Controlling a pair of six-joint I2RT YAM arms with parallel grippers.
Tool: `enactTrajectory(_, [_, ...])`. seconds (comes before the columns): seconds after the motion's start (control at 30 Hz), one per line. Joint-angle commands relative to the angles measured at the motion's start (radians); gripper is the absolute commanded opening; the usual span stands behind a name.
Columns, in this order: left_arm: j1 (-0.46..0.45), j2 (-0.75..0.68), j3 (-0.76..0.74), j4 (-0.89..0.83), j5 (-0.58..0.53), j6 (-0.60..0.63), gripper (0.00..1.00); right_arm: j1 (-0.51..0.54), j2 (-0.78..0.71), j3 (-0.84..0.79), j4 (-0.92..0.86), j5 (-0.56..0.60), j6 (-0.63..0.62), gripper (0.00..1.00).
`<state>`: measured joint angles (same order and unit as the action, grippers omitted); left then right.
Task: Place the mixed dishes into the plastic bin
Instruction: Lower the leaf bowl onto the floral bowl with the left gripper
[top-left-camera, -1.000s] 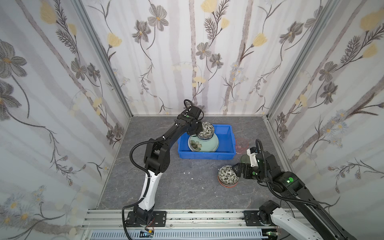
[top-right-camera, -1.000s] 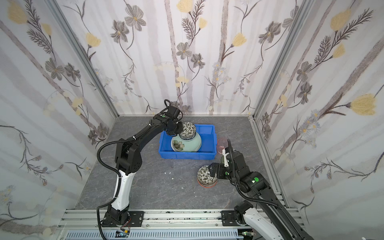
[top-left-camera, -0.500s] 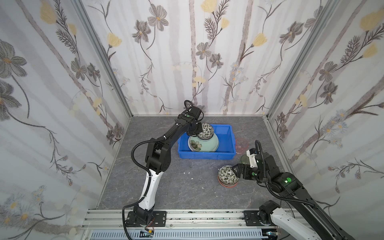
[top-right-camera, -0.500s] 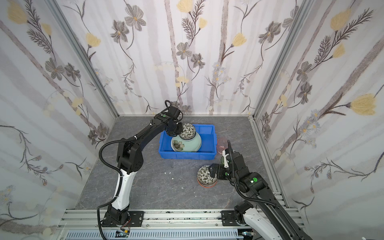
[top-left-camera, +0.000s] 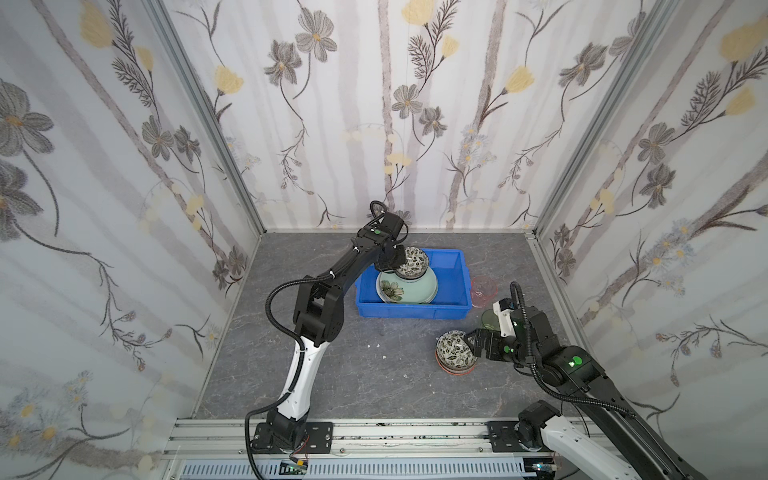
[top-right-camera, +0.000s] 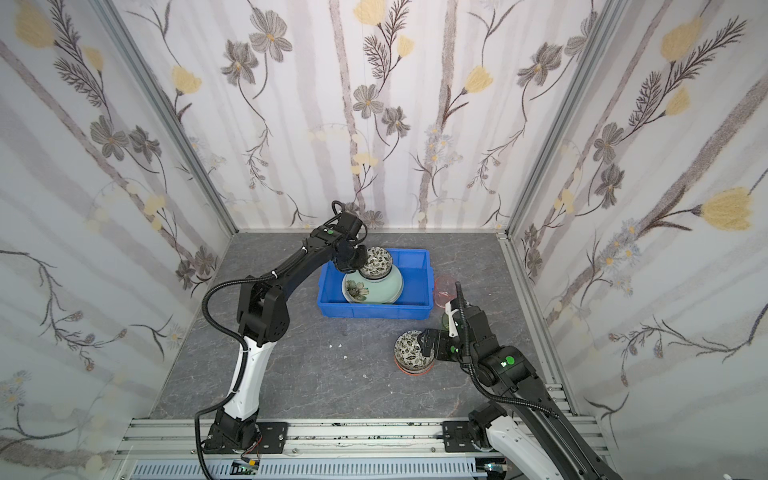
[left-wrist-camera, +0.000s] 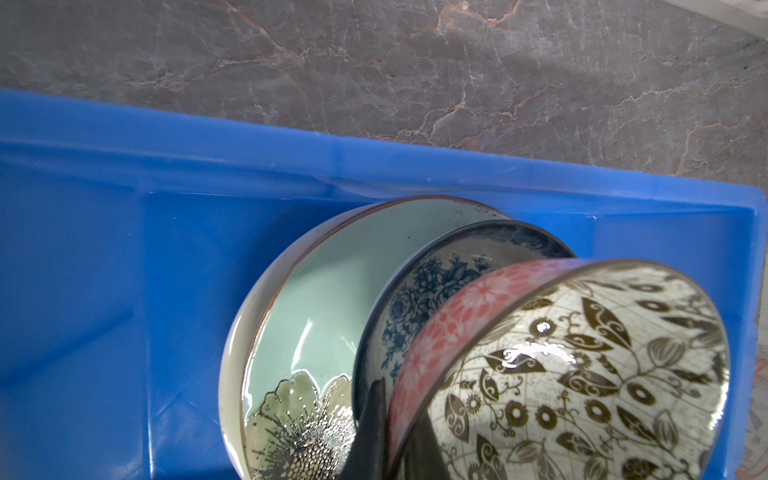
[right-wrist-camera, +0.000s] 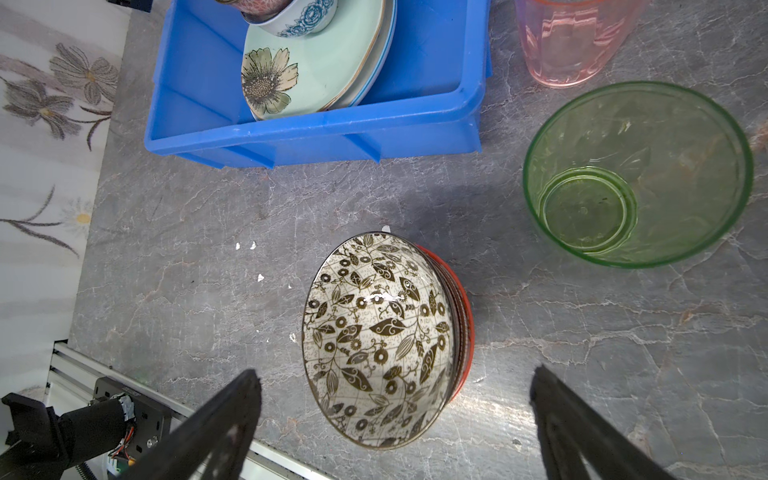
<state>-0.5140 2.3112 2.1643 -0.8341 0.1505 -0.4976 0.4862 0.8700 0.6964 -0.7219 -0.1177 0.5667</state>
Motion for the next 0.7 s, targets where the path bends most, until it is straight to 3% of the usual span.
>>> enactTrajectory(0.0, [0.002,0.005,0.014,0.012,0.011,0.005,0.03,-0.003,0.003,-0.003,0.030,0.001,-0.005,1.00])
enactTrajectory(0.67, [0.002,0.019,0.023,0.010,0.026,0.009,0.16,-0.021,0.001,-0.015,0.029,-0.008,-0.011,1.00])
